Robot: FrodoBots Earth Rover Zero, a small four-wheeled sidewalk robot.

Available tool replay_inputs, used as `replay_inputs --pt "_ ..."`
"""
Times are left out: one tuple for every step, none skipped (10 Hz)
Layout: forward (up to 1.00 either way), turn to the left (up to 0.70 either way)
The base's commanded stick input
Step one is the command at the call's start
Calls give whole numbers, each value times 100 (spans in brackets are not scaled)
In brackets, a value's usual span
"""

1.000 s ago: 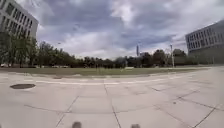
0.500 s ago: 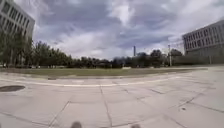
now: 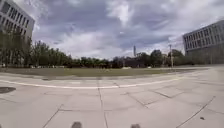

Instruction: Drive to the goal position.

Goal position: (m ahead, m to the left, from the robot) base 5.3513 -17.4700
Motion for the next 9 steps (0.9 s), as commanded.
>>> replay_inputs --pt "70 -30" --pt "70 -30" --pt "70 -30" --pt "70 -30" --pt "70 -29" --pt "70 -12" --pt "70 0" --pt "70 0" --pt "70 0"
